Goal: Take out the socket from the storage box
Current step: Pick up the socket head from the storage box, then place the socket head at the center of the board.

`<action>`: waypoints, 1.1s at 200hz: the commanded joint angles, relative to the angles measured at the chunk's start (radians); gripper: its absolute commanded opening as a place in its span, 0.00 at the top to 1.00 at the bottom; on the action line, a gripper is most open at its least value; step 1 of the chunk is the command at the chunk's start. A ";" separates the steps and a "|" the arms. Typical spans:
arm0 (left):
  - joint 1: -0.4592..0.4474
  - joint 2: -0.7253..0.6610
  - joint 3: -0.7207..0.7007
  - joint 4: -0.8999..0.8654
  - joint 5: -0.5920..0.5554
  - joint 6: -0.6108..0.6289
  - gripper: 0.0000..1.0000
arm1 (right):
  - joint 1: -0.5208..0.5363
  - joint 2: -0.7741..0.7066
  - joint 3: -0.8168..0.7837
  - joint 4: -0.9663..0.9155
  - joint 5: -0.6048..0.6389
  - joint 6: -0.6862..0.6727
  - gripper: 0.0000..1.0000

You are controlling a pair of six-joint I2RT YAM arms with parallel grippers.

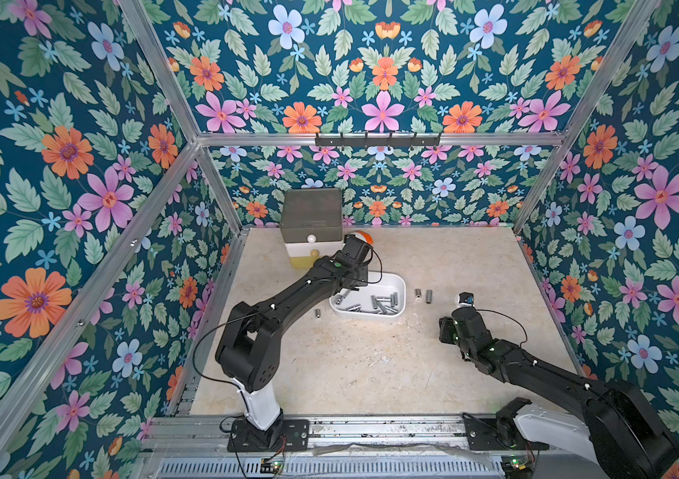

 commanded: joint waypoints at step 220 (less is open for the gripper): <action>0.058 -0.372 -0.707 0.197 -0.013 -0.163 1.00 | 0.009 0.003 -0.001 0.017 0.028 -0.004 0.58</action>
